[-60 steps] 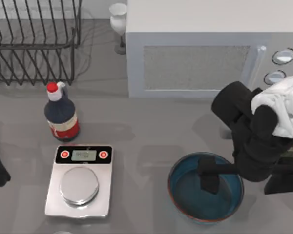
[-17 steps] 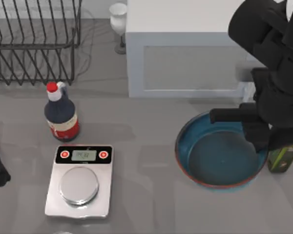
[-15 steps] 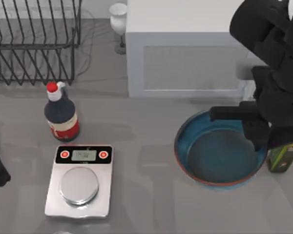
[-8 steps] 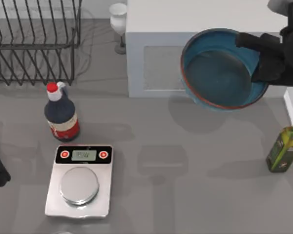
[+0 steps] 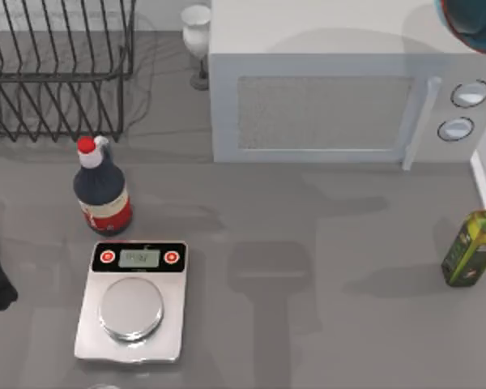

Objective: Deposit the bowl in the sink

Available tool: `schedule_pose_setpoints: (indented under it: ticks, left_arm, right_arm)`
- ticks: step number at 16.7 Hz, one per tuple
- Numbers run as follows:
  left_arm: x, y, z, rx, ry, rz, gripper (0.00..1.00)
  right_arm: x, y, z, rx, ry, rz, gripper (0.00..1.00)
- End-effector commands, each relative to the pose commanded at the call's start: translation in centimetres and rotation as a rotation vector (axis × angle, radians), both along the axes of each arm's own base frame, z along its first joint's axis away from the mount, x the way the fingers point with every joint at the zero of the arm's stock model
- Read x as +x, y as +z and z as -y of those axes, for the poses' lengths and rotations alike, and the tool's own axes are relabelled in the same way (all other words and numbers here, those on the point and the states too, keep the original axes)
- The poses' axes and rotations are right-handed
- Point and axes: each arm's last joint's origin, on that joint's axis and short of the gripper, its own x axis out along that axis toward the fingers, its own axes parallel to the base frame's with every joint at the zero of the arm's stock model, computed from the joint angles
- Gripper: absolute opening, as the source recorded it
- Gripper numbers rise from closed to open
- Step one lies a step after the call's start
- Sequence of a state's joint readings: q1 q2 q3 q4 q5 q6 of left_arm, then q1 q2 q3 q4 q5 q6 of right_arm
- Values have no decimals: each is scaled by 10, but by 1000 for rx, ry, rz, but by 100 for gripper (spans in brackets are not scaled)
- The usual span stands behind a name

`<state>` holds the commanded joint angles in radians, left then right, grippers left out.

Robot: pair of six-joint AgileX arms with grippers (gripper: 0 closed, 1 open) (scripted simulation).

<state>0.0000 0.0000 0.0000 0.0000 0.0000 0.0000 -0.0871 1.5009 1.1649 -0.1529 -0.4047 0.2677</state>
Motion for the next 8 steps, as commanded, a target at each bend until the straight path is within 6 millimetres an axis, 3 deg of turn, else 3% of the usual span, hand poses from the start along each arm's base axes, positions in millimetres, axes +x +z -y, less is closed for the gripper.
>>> schedule_pose_setpoints:
  ticks: [4, 8]
  left_arm:
    - [0, 0, 0, 0, 0, 0, 100]
    - [0, 0, 0, 0, 0, 0, 100]
  right_arm:
    - [-11, -42, 65, -124, -93, 238, 0]
    - [-43, -71, 104, -264, -186, 409, 0]
